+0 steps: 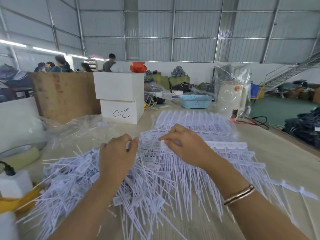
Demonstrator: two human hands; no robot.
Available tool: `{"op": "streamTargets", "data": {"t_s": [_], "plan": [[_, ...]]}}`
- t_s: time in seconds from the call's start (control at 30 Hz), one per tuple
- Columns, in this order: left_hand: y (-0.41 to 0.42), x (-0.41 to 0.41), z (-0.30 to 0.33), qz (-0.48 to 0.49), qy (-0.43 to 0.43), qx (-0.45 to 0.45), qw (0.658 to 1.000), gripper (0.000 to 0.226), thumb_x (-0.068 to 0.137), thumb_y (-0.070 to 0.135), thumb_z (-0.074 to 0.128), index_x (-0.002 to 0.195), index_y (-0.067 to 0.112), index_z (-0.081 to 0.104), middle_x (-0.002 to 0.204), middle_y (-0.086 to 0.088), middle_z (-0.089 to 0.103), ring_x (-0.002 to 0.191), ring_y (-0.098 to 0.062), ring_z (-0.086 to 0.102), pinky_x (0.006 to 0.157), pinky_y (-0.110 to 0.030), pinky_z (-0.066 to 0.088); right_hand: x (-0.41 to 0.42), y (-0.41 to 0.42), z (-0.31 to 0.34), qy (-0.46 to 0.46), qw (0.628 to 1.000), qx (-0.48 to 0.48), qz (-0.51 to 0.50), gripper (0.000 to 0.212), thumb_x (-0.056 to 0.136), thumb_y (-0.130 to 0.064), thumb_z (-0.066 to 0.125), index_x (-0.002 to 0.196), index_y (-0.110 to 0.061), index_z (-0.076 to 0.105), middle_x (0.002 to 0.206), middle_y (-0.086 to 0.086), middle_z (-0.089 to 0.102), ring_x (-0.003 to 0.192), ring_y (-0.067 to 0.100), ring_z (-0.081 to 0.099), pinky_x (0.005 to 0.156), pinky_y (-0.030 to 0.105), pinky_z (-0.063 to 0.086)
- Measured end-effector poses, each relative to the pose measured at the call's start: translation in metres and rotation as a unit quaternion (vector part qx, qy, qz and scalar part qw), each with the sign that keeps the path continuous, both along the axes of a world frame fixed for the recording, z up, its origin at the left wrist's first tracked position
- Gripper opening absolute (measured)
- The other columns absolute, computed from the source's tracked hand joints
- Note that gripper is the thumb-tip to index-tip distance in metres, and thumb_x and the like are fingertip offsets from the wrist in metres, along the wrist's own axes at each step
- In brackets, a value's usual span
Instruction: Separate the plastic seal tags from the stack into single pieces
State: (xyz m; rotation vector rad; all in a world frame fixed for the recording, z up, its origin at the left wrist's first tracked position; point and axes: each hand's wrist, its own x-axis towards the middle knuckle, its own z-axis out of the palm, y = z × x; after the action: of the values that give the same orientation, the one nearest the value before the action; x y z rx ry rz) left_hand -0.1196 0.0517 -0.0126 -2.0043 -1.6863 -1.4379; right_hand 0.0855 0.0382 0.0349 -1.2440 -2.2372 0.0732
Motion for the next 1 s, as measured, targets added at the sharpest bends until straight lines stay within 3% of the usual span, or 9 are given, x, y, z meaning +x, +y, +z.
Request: {"op": "streamTargets", "data": {"t_s": [0.13, 0.2, 0.27, 0.37, 0.5, 0.57, 0.63, 0.73, 1.0], "plan": [[0.003, -0.01, -0.005, 0.122, 0.096, -0.028, 0.987, 0.041, 0.084, 0.055, 0.056, 0.081, 0.015, 0.063, 0.071, -0.004, 0.063, 0.078, -0.03, 0.057, 0.074, -0.04, 0.034, -0.009, -0.003, -0.005, -0.021, 0.997, -0.069, 0.038, 0.049, 0.096, -0.004, 0.037, 0.142, -0.022, 0.038, 0.107, -0.009, 0.039, 0.077, -0.012, 0.046, 0.086, 0.029, 0.03], [0.003, -0.01, -0.005, 0.136, 0.097, -0.026, 0.986, 0.044, 0.083, 0.056, 0.057, 0.094, 0.014, 0.065, 0.089, -0.007, 0.065, 0.091, -0.032, 0.055, 0.077, -0.042, 0.034, -0.013, -0.005, -0.007, -0.002, 0.994, -0.096, 0.056, 0.057, 0.095, -0.001, 0.038, 0.147, -0.023, 0.027, 0.11, -0.004, 0.04, 0.067, -0.007, 0.04, 0.088, 0.03, 0.027], [-0.003, -0.002, -0.003, 0.051, 0.064, 0.008, 0.997, 0.037, 0.09, 0.052, 0.053, 0.095, 0.016, 0.064, 0.091, -0.003, 0.063, 0.091, -0.029, 0.054, 0.077, -0.041, 0.035, -0.018, -0.007, -0.008, 0.001, 0.993, -0.093, 0.071, 0.061, 0.095, 0.0, 0.039, 0.148, -0.024, 0.021, 0.111, -0.004, 0.039, 0.068, -0.005, 0.04, 0.095, 0.029, 0.027], [-0.018, 0.021, 0.001, -0.143, -0.037, -0.024, 0.989, 0.036, 0.091, 0.053, 0.039, 0.078, 0.025, 0.059, 0.068, 0.012, 0.056, 0.068, -0.009, 0.053, 0.065, -0.032, 0.041, -0.027, -0.009, -0.008, -0.001, 0.993, -0.078, 0.091, 0.066, 0.094, 0.002, 0.042, 0.15, -0.022, 0.016, 0.112, -0.005, 0.035, 0.078, -0.005, 0.04, 0.099, 0.032, 0.029], [-0.022, 0.033, -0.006, -0.211, -0.138, -0.069, 0.965, 0.024, 0.093, 0.024, 0.057, 0.07, 0.019, 0.055, 0.049, 0.007, 0.046, 0.045, -0.007, 0.038, 0.047, -0.015, 0.031, -0.027, -0.013, -0.004, 0.011, 0.991, -0.098, 0.091, 0.063, 0.094, -0.004, 0.047, 0.149, -0.02, 0.021, 0.117, -0.005, 0.034, 0.086, 0.0, 0.036, 0.101, 0.033, 0.028], [-0.022, 0.03, -0.005, -0.222, -0.156, -0.073, 0.96, 0.021, 0.093, 0.023, 0.057, 0.073, 0.016, 0.056, 0.045, 0.01, 0.043, 0.04, -0.007, 0.034, 0.045, -0.014, 0.029, -0.021, -0.015, 0.0, -0.028, 0.992, -0.104, 0.066, 0.043, 0.095, -0.016, 0.049, 0.137, -0.022, 0.041, 0.115, -0.006, 0.042, 0.086, -0.003, 0.037, 0.102, 0.033, 0.02], [-0.024, 0.029, -0.005, -0.23, -0.153, -0.066, 0.959, 0.02, 0.092, 0.025, 0.057, 0.075, 0.015, 0.058, 0.044, 0.011, 0.043, 0.04, -0.007, 0.033, 0.044, -0.013, 0.028, -0.017, -0.015, 0.003, -0.094, 0.991, -0.092, 0.035, 0.013, 0.096, -0.029, 0.048, 0.102, -0.024, 0.059, 0.093, -0.008, 0.05, 0.09, 0.003, 0.038, 0.099, 0.036, 0.018], [-0.027, 0.03, -0.006, -0.239, -0.141, -0.062, 0.959, 0.02, 0.09, 0.031, 0.056, 0.075, 0.018, 0.057, 0.045, 0.011, 0.045, 0.039, -0.006, 0.034, 0.044, -0.013, 0.028, -0.015, -0.016, 0.005, -0.137, 0.987, -0.088, 0.007, 0.029, 0.094, -0.037, 0.05, 0.068, -0.026, 0.045, 0.068, -0.009, 0.042, 0.087, 0.007, 0.037, 0.096, 0.037, 0.014], [-0.027, 0.032, -0.005, -0.254, -0.199, -0.13, 0.938, 0.018, 0.094, 0.029, 0.053, 0.077, 0.021, 0.052, 0.054, 0.001, 0.063, 0.045, -0.014, 0.05, 0.048, -0.024, 0.041, -0.016, -0.012, 0.005, -0.086, 0.994, -0.072, 0.019, 0.018, 0.092, -0.036, 0.057, 0.078, -0.024, 0.057, 0.058, -0.009, 0.042, 0.062, 0.004, 0.038, 0.102, 0.037, 0.021]]}}
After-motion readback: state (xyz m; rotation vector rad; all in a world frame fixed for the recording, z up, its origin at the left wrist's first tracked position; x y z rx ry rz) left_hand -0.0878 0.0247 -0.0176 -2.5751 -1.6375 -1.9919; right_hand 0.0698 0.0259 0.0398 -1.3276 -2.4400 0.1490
